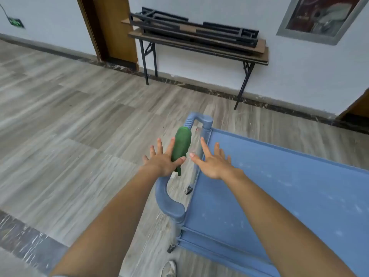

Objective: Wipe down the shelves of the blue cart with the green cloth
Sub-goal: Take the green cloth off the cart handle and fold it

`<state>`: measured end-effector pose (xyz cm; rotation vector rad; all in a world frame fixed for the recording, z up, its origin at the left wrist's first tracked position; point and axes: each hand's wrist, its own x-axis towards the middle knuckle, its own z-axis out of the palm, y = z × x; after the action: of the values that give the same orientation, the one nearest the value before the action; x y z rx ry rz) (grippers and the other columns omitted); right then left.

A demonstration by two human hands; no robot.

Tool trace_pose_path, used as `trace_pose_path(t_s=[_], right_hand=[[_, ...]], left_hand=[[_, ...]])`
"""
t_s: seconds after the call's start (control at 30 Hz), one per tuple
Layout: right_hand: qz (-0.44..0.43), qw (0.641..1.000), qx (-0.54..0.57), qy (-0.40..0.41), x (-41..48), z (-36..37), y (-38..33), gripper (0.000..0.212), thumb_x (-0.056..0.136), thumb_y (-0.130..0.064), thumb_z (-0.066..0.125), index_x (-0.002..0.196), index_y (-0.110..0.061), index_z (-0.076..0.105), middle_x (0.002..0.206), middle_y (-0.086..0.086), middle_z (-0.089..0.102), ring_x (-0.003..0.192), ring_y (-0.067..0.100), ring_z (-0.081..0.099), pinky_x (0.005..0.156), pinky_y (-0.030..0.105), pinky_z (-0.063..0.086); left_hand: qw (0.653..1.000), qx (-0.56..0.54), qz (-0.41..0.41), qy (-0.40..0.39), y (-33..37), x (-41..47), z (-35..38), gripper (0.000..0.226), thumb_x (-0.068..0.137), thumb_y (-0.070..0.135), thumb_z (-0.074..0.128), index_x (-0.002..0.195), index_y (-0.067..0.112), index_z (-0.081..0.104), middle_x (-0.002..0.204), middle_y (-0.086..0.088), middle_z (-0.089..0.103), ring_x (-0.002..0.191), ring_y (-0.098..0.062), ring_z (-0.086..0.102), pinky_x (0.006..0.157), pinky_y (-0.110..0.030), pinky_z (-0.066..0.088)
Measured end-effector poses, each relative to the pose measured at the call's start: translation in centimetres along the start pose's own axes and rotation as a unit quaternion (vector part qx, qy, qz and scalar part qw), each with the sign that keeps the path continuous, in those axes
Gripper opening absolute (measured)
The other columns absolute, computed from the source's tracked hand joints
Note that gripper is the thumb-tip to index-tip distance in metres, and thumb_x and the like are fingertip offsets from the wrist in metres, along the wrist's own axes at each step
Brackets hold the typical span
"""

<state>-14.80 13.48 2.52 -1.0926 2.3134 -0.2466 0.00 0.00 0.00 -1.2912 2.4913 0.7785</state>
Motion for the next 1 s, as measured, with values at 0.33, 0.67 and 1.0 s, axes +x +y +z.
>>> trace_pose_path(t_s=[0.33,0.67,1.0], right_hand=[[0.151,0.920,0.356,-0.071,5.9,5.5,-4.3,0.109,0.057,-0.098,0.019,0.148,-0.043,-0.003,0.160,-0.004,0.015,0.141,0.026,0.030,0.092,0.036,0.035],[0.197,0.706,0.670,-0.119,9.1,7.2,-3.6,0.075,0.072,-0.075,0.055,0.113,-0.012,0.065,0.103,0.009,0.075,0.093,0.024,0.072,0.089,0.042,0.056],[0.131,0.639,0.749,-0.121,8.6,6.0,-3.0,0.057,0.067,-0.031,0.083,0.118,-0.012,0.064,0.109,0.011,0.073,0.099,0.029,0.070,0.091,0.047,0.054]], left_hand=[[0.935,-0.340,0.012,-0.103,-2.5,5.2,1.3,0.104,0.072,0.078,0.061,0.155,0.031,0.020,0.143,-0.007,0.055,0.124,-0.027,0.058,0.108,-0.046,0.044],[0.814,-0.556,-0.124,-0.118,-2.5,6.8,1.3,0.082,0.068,0.079,0.066,0.109,0.008,0.072,0.098,-0.013,0.077,0.090,-0.030,0.075,0.086,-0.045,0.059],[0.783,-0.590,-0.193,-0.043,-2.3,6.2,-1.8,0.053,0.077,0.035,0.084,0.116,0.004,0.065,0.108,-0.015,0.074,0.099,-0.030,0.071,0.088,-0.044,0.058]])
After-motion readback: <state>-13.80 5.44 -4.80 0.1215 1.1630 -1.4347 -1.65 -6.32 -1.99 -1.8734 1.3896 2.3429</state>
